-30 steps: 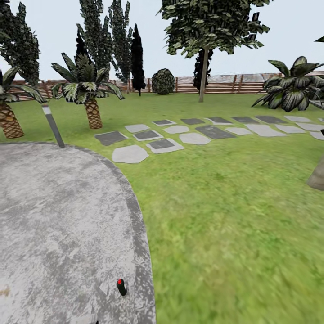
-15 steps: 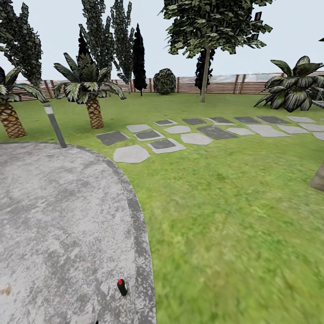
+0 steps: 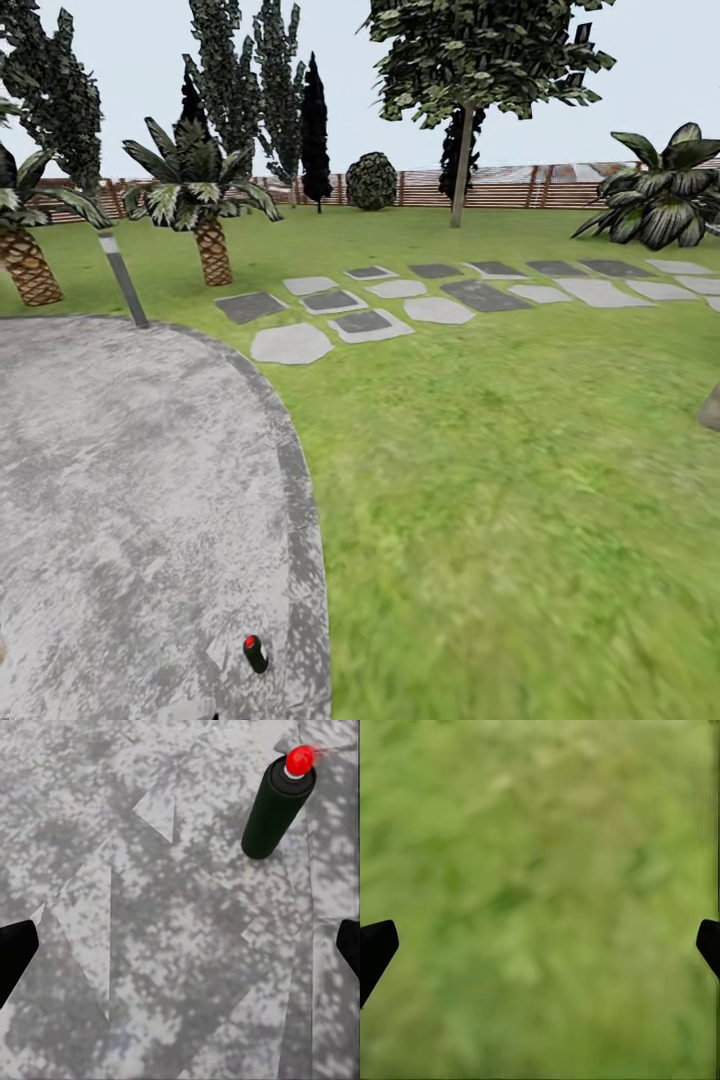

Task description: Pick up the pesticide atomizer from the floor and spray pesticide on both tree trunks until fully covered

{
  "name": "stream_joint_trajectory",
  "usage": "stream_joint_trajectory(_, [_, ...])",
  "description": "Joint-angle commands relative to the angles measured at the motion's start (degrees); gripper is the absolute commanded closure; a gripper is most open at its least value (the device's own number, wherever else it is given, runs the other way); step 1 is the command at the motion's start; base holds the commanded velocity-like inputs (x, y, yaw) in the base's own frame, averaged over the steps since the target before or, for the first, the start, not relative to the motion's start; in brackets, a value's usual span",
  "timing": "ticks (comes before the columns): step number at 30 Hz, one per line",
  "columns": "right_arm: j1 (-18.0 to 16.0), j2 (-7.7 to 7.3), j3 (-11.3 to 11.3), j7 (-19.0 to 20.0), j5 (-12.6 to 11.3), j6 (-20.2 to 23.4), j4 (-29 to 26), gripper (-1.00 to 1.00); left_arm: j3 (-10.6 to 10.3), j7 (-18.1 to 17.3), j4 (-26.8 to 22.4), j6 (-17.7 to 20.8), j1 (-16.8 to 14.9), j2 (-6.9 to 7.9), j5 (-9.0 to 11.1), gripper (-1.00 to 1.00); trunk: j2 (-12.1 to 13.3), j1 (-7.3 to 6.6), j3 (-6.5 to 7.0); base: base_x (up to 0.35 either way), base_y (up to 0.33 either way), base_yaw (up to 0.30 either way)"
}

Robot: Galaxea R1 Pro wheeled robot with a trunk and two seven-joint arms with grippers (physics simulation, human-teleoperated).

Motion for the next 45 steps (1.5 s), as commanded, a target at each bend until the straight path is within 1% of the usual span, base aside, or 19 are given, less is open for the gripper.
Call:
stream_joint_trajectory(1, [0.0,-0.01,0.0,0.0,0.0,-0.2,0.0,-1.00,0.0,0.0,0.0,-0.2,0.0,0.00,0.1,-1.00,0.0,0.00,-0.05,0.087,-0.246,0.207])
stream_joint_trajectory(23, [0.0,-0.01,0.0,0.0,0.1,-0.2,0.1,-1.00,0.1,0.0,0.1,-0.1,0.0,0.03,0.1,-1.00,0.0,0.00,-0.05,0.012,-0.269,0.269])
stream_joint_trajectory(45, [0.0,-0.01,0.0,0.0,0.1,-0.2,0.1,-1.00,0.1,0.1,-0.2,-0.1,0.0,0.07,0.2,-1.00,0.0,0.00,-0.05,0.081,-0.273,0.277])
